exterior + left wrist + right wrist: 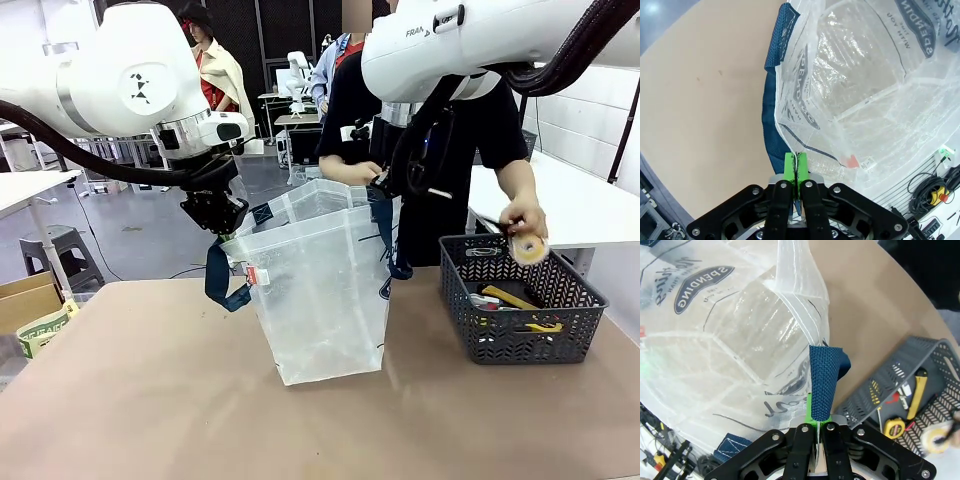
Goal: Transfer purchased items from the store into the shopping bag.
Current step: Move the Reusable shopping bag to the right side of the table.
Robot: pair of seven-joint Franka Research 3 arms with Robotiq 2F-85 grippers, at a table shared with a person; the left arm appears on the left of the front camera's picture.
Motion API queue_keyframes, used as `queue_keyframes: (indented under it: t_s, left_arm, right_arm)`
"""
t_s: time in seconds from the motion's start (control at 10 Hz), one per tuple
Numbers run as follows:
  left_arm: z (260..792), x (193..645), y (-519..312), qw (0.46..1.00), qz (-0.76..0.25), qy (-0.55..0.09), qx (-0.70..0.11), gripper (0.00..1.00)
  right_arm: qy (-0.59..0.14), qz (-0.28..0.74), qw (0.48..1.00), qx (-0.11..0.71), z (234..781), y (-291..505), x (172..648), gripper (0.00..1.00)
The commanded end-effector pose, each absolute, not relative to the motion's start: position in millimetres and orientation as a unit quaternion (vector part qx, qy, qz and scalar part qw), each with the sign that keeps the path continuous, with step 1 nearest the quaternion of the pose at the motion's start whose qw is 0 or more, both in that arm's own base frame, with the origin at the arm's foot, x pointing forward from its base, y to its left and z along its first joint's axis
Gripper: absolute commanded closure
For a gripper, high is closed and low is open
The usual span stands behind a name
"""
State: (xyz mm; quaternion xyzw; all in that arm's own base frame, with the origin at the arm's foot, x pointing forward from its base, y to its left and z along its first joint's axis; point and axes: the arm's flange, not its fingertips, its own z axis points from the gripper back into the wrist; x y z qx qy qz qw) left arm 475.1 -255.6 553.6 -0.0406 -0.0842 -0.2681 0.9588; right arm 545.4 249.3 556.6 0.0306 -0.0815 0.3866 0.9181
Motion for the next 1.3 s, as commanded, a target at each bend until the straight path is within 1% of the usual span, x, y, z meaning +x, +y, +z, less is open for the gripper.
queue_keyframes:
  t_s: [0.0,1.2]
  left_arm:
    - [553.2,475.1,-254.8,0.96,-0.263,-0.084,-0.038,1.0]
    - [553.2,475.1,-254.8,0.96,-0.263,-0.084,-0.038,1.0]
  right_arm:
    - [-0.082,0.384,0.919,0.031,556.8,247.9,545.8,1.0]
    - [-0.082,0.384,0.919,0.031,556.8,247.9,545.8,1.0]
